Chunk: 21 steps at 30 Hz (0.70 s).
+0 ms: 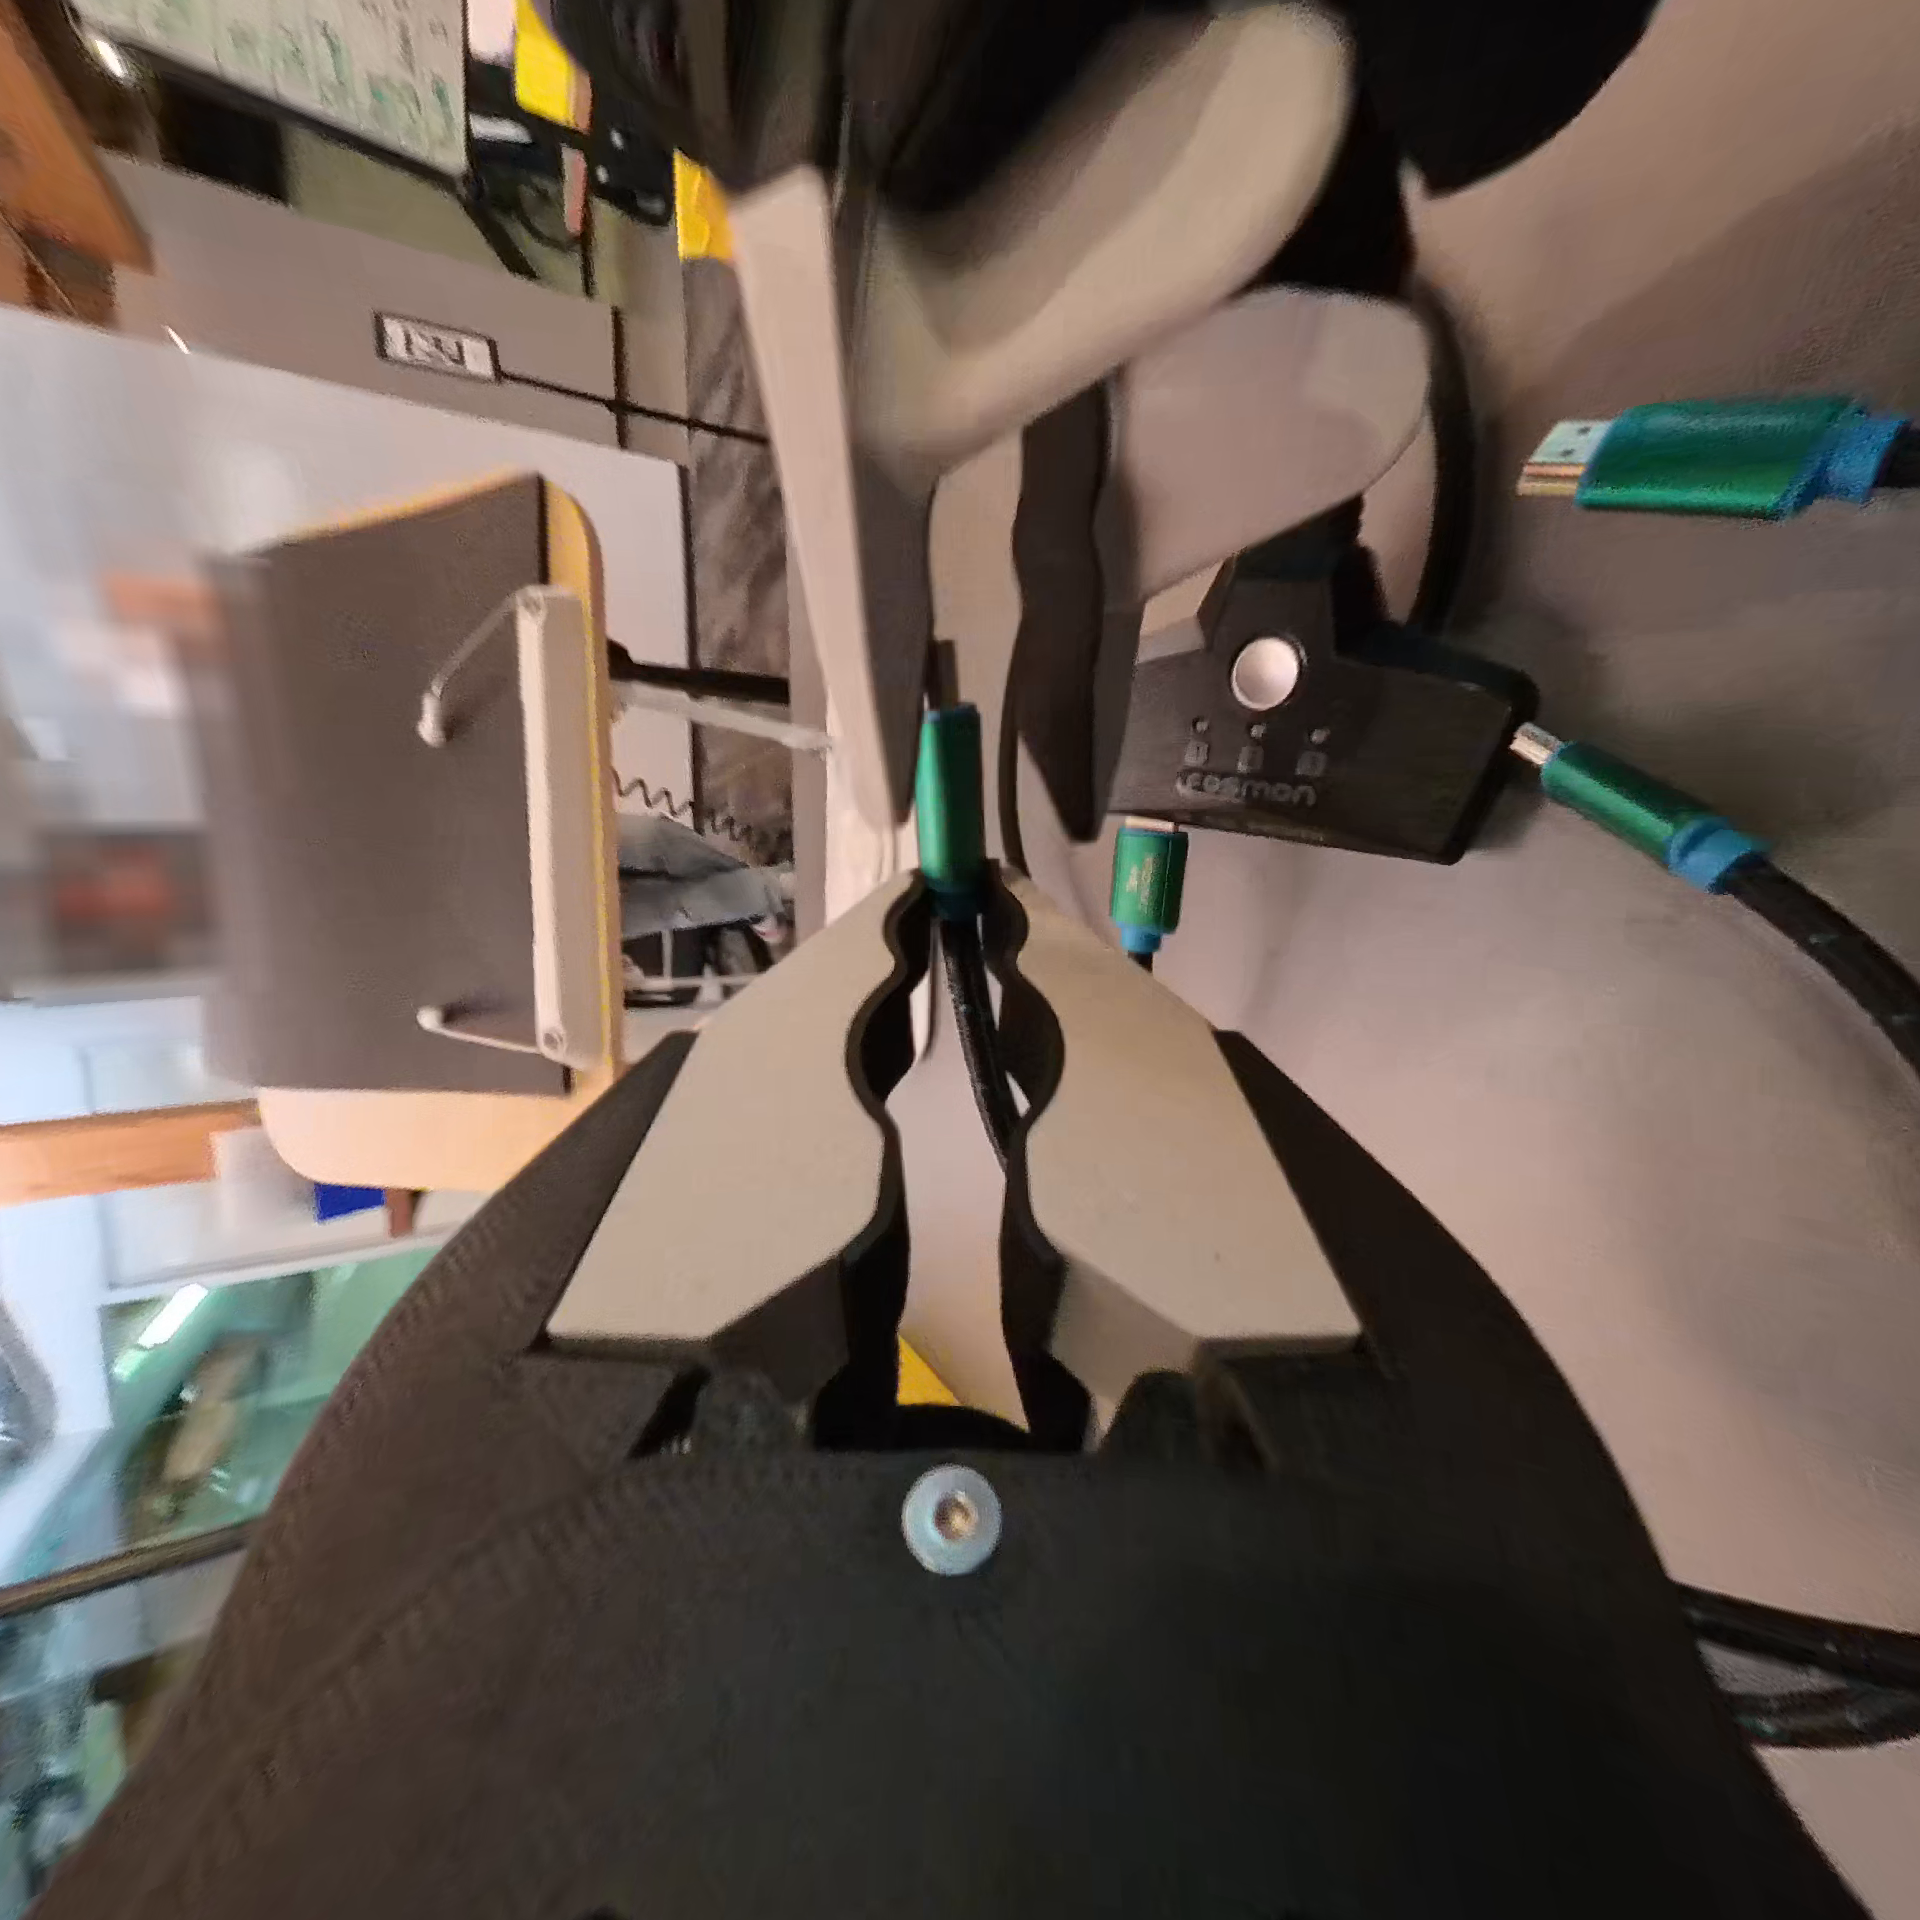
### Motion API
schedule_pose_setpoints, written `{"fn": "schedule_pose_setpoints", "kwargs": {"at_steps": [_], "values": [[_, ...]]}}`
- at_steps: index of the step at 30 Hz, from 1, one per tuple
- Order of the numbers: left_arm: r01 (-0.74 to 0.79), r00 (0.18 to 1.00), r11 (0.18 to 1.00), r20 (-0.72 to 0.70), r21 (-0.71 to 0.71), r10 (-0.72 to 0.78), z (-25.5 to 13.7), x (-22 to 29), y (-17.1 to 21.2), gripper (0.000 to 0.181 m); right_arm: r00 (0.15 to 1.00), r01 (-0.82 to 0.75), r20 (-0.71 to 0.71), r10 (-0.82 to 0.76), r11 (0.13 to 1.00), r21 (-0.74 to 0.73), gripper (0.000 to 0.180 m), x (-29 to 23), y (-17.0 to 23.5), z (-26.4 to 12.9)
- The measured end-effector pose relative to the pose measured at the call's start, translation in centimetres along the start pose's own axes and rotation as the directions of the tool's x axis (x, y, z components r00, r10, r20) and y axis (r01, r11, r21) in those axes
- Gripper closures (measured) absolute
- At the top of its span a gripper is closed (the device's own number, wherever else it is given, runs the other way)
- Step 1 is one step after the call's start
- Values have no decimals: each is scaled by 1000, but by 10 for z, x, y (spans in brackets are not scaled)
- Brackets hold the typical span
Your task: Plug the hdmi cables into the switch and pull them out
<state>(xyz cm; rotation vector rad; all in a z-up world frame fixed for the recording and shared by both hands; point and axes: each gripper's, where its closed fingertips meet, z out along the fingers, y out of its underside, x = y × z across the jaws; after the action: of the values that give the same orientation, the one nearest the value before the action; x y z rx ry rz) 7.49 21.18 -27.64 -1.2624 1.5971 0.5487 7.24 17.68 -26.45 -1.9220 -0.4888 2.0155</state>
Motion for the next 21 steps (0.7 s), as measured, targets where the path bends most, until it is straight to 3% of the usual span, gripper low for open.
{"fn": "schedule_pose_setpoints", "kwargs": {"at_steps": [6, 9, 11, 13, 16, 21], "values": [[-63, 997, 998, 48, 25, 62, -2, -2, -7, 174, 1000, 1, 23, -3, 998, 64, 164, -1, -5, -2], [-59, 997, 998, 60, 33, 57, -5, -2, -7, 173, 999, 52, 8, -53, 997, 56, 156, -2, -3, 0], [-39, 998, 998, 51, 54, 36, -7, -3, -8, 173, 995, 100, -1, -100, 994, 37, 164, -5, -2, 0], [68, 998, 994, -12, 87, -67, -9, -4, -9, 172, 987, 160, 4, -160, 987, 24, 164, -9, -2, -1], [256, 953, 964, -182, 67, -240, -10, 2, 3, 151, 969, 246, 18, -246, 969, 21, 165, -20, -6, -4], [588, 724, 808, -425, -33, -544, -19, 14, 29, 143, 929, 367, 41, -369, 929, 36, 165, -39, -18, -15]]}}
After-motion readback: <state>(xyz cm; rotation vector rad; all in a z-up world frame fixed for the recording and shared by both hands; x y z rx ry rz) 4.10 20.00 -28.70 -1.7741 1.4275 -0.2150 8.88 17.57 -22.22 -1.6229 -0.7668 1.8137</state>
